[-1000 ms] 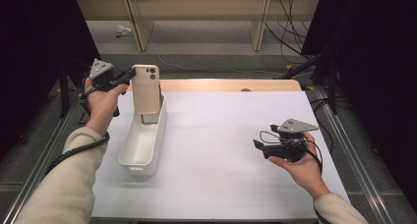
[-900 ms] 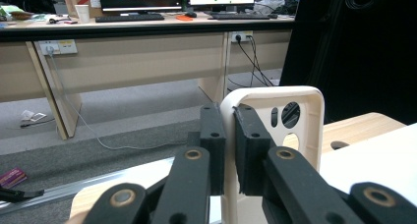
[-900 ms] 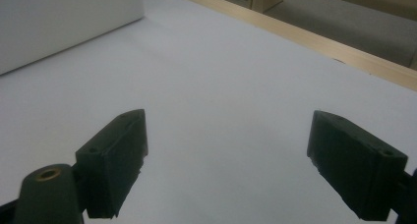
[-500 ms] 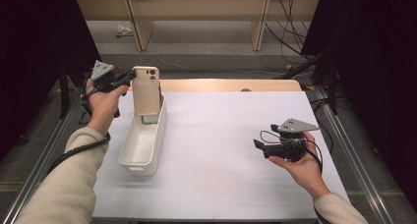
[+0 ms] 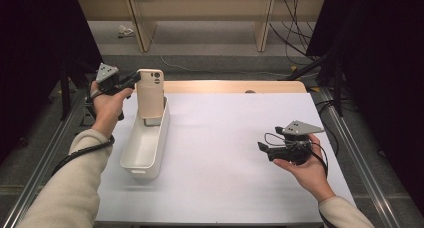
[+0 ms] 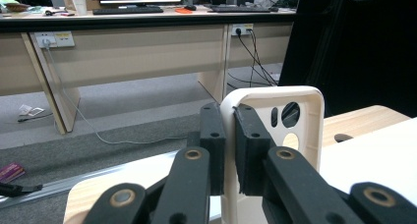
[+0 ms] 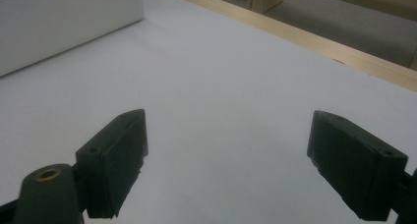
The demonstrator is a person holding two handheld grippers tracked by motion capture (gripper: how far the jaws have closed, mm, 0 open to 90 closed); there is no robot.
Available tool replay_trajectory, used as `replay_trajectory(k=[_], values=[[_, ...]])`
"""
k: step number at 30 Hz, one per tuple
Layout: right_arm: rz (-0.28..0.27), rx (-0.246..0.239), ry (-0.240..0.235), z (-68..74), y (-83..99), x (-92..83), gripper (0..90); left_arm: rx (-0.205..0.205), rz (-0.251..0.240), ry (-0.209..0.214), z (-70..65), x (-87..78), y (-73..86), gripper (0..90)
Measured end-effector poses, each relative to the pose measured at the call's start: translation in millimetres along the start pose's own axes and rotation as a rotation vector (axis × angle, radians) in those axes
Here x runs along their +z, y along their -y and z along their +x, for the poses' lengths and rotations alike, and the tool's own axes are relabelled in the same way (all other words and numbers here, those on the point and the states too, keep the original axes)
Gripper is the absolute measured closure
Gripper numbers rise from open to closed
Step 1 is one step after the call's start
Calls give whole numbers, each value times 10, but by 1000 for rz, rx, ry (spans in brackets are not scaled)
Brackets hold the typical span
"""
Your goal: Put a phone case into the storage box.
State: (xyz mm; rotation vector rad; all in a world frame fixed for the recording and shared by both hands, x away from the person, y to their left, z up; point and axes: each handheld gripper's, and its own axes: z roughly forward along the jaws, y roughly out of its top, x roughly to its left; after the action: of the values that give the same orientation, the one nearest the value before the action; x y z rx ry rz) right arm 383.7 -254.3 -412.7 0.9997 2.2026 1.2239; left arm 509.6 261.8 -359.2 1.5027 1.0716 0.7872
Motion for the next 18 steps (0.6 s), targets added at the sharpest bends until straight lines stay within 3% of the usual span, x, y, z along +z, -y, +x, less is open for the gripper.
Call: replay_trajectory(k=[18], values=[[3, -2, 0, 3, 0, 1, 161, -15, 22, -7, 61, 41, 129, 834]])
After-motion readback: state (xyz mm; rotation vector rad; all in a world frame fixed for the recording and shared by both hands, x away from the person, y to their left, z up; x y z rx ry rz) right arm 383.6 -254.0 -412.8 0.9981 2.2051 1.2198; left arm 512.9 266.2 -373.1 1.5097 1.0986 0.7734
